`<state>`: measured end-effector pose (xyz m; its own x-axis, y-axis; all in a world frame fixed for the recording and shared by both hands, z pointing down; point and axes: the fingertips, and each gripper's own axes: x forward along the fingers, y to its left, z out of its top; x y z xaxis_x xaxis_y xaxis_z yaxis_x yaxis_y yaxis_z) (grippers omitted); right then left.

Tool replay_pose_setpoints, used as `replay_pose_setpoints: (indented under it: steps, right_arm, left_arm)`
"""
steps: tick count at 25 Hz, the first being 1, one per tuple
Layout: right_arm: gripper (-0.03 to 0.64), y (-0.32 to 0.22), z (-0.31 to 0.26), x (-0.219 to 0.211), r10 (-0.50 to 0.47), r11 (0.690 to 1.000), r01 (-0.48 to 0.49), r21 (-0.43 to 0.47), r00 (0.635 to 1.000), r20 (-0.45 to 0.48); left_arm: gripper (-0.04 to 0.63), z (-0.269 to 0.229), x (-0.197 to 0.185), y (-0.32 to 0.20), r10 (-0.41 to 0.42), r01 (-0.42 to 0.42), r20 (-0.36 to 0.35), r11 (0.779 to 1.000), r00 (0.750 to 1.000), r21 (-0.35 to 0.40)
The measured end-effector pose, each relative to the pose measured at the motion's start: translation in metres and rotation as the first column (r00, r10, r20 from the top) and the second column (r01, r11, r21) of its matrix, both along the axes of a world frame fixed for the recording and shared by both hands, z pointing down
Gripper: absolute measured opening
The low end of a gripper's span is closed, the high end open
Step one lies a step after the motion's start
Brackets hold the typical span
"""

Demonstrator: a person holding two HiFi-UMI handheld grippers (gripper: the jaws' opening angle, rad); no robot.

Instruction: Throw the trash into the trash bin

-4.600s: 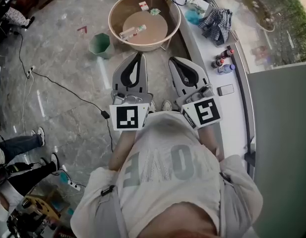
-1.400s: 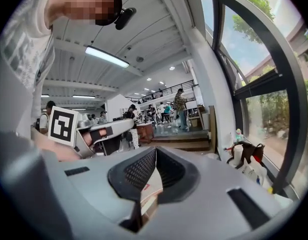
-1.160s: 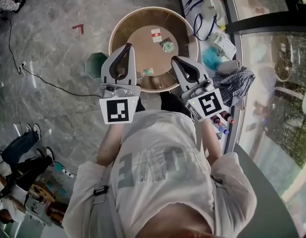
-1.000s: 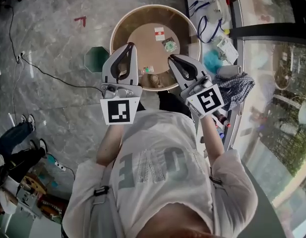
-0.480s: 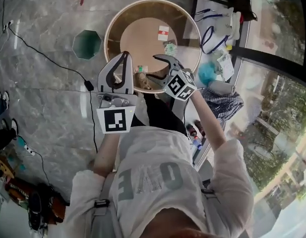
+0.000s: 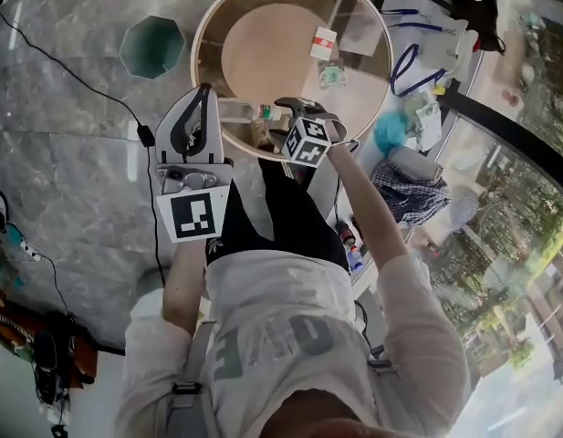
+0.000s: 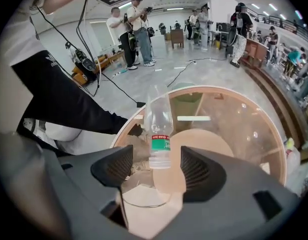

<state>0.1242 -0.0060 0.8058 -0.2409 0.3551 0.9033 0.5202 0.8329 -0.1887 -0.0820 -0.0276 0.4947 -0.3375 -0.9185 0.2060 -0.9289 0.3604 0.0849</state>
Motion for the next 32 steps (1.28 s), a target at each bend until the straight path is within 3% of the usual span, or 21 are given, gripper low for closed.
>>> replay_pose_setpoints:
  steps: [8,12,13,14,22,28,32]
  right_arm:
    - [0.305,0.007,0.041,0.005,-0.053,0.997,0.059,0.056,0.992,-0.113]
    - [0.302,-0.001,0.058,0.017,0.020,0.994,0.000,0.105,0.982,-0.187]
    - [0.279,-0.003,0.060,0.018,0.043,0.993,-0.020,0.116,0.979,-0.198]
    - [0.210,-0.005,0.061,0.019,0.056,0.991,-0.031,0.127,0.978,-0.200]
    - [0.207,-0.018,0.045,0.016,0.018,0.991,0.009,0.135,0.980,-0.199]
    - [0.206,-0.029,-0.003,-0.014,0.155,0.981,-0.138,0.135,0.980,-0.124]
    - [0.204,-0.023,-0.048,-0.028,0.179,0.976,-0.174,0.129,0.983,-0.029]
  left_arm:
    - [0.011,0.023,0.002,0.011,0.020,-0.022,-0.056,0.999,0.998,-0.034]
    - [0.011,0.027,-0.003,0.009,0.030,-0.032,-0.057,0.998,0.998,-0.050]
    - [0.011,0.028,-0.006,0.009,0.026,-0.029,-0.058,0.998,0.998,-0.049]
    - [0.011,0.028,-0.008,0.010,0.022,-0.025,-0.059,0.999,0.998,-0.048]
    - [0.011,0.015,-0.022,0.009,-0.001,0.000,-0.040,0.999,0.999,-0.037]
    - [0.011,-0.033,-0.039,0.006,-0.032,0.032,0.006,0.999,0.999,0.042]
    - [0.011,-0.073,-0.040,0.008,-0.041,0.037,0.052,0.996,0.998,0.083]
